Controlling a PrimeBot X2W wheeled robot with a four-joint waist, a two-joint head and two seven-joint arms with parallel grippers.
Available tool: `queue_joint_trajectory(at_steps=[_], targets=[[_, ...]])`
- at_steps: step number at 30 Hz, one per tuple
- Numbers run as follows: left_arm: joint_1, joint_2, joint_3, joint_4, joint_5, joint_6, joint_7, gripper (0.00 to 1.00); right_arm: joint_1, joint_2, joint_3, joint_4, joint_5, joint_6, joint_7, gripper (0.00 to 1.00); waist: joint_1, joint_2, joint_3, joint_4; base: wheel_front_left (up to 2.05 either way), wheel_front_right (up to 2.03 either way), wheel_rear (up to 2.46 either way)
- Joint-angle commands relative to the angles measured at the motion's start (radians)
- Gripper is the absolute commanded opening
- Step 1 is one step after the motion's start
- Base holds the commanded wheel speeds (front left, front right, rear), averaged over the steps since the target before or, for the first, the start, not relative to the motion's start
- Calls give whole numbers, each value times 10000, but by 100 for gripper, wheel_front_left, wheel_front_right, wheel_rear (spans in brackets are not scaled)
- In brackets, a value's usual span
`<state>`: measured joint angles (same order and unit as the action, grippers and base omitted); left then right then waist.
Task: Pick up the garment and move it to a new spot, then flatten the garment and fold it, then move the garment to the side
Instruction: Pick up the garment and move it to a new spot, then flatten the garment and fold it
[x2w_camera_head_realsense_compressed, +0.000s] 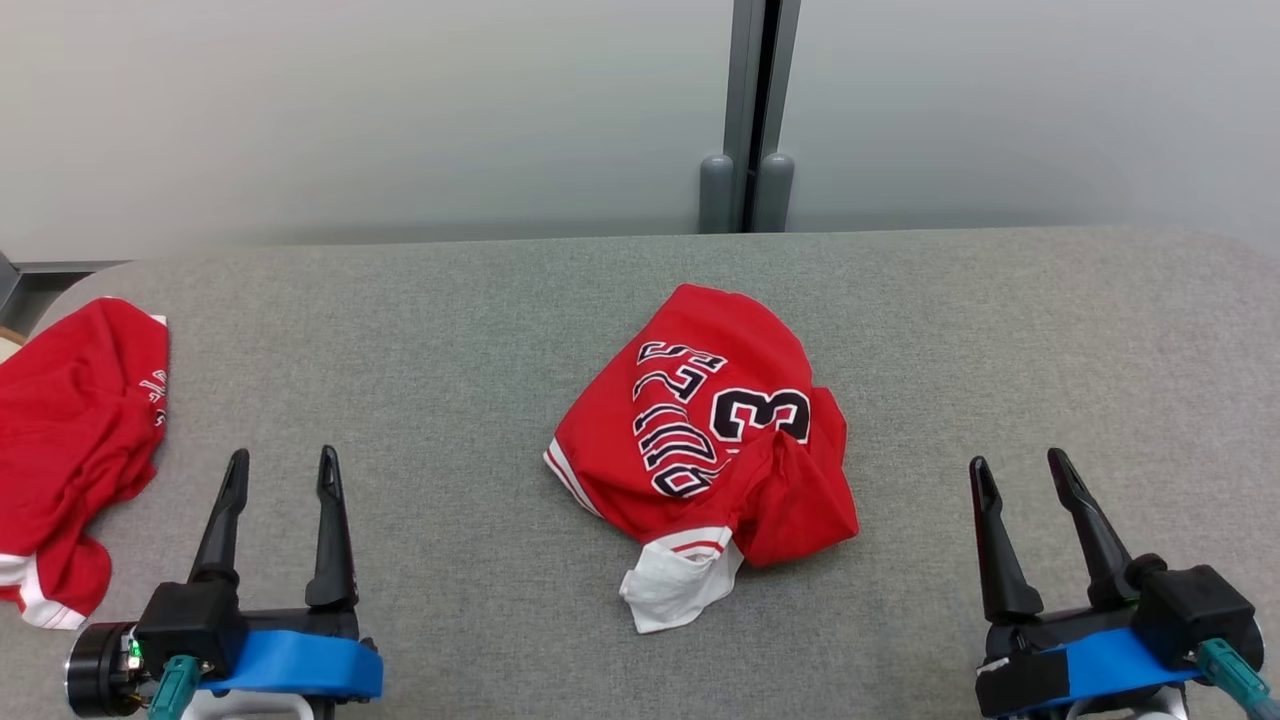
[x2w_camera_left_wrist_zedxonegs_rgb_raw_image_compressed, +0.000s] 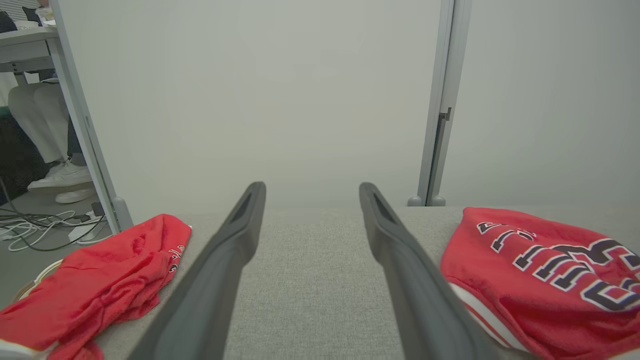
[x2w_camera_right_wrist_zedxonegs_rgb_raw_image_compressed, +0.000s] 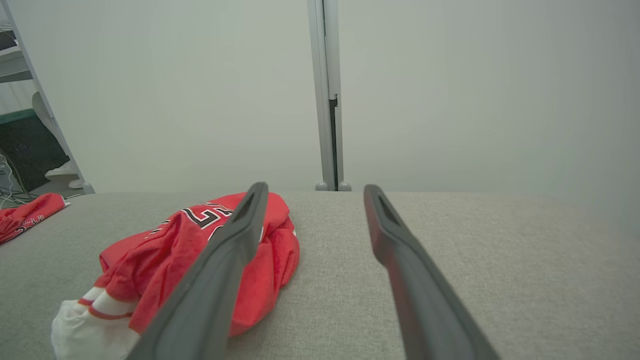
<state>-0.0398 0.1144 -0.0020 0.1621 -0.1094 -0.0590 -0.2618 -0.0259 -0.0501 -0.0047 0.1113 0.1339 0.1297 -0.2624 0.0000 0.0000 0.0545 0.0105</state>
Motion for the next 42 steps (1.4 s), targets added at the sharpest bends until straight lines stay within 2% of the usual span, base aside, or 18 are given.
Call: queue_joint_trajectory(at_steps=[1,15,37,42], targets=[[143,-79,75,98,95,-101,-47,100,212,-5,16,93,-81,19,-38,100,0,0,-71,-37,0,0,0],[232,-345,318,744,300,-352,-47,100,535,-5,61,560,-253,19,-38,100,0,0,-306,-253,0,0,0],[86,-504,459,886,532,-493,-48,100,444,-5,149,583,-300,19,-38,100,0,0,-263,-284,0,0,0],[-121,-529,174,1141,573,-577,-48,100,299,-5,179,589,-309,19,-38,100,0,0,-142,-380,0,0,0]])
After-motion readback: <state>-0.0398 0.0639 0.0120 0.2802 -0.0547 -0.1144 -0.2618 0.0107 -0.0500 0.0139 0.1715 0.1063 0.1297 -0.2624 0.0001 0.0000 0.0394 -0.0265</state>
